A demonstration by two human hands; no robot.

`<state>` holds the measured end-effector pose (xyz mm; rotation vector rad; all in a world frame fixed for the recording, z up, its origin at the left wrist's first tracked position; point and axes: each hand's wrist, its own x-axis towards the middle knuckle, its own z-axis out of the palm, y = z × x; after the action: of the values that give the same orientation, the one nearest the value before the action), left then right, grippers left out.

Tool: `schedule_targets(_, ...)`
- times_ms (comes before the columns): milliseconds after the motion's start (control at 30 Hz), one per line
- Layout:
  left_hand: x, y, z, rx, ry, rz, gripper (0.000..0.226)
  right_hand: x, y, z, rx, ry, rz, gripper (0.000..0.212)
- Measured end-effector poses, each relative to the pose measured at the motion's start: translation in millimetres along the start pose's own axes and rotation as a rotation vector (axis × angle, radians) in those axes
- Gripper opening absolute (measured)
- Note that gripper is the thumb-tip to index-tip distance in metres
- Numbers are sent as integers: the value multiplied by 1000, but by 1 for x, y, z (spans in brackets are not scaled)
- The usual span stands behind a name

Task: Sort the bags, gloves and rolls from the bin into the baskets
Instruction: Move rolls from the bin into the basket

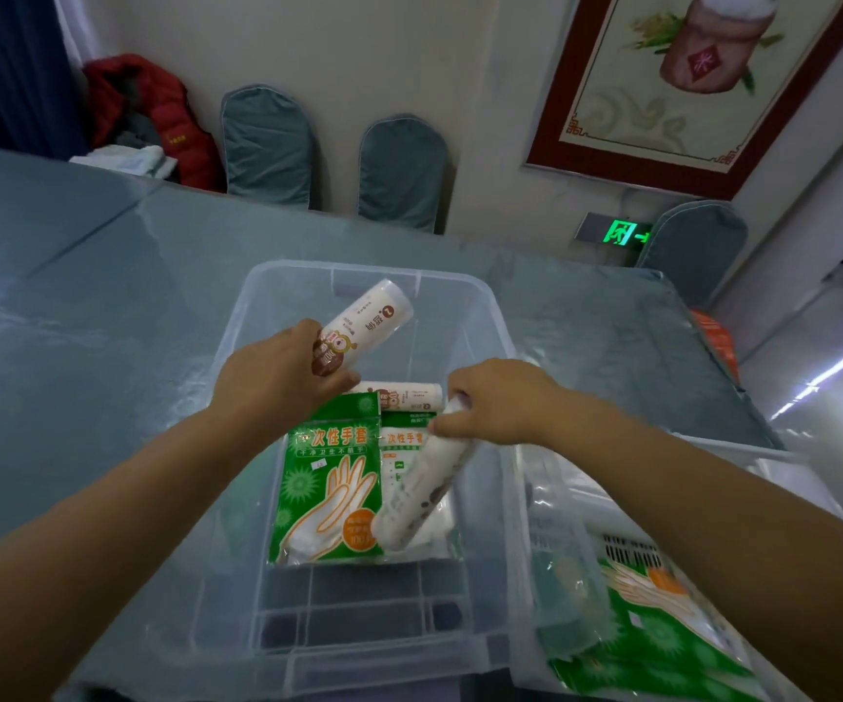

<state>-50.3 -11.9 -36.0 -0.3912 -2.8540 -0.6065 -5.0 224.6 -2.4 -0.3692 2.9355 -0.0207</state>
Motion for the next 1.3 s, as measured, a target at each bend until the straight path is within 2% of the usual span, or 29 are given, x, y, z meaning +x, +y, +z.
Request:
schedule_targets(133, -3, 18, 0, 52, 4, 106, 45, -29, 23, -24, 285, 182, 105, 50)
schedule_targets(167, -3, 24, 0, 59, 1, 119, 44, -37, 30, -29, 408, 219, 125, 48)
schedule_targets(300, -3, 58, -1, 23, -11, 134, 41, -77, 72, -37, 803, 373, 175, 14)
schedule_targets(400, -8, 96, 0, -29, 7, 142, 39, -112, 113, -32, 1021, 479, 215, 9)
schedule_targets(533, -17, 156, 10, -78, 7, 166, 39, -151, 167, -5, 1268, 501, 314, 18)
schedule_targets(667, -21, 211, 25, -82, 2, 160, 40, -176, 217, 38, 1378, 467, 459, 19)
schedule_targets(767, -26, 244, 38, -96, -12, 142, 40, -185, 243, 75, 1374, 386, 517, 16)
schedule_targets(900, -34, 276, 55, -98, -46, 112, 41, -188, 256, 124, 1331, 213, 496, 12)
schedule_targets(1067, -46, 298, 75, -61, -63, 25, 47, -187, 258, 165, 1202, 80, 405, 33)
schedule_targets(1200, -61, 307, 89, -34, -49, -33, 47, -185, 266, 187, 961, 102, 250, 49)
schedule_targets(1300, -71, 314, 95, -10, -40, -53, 42, -183, 271, 192, 581, 226, 79, 51)
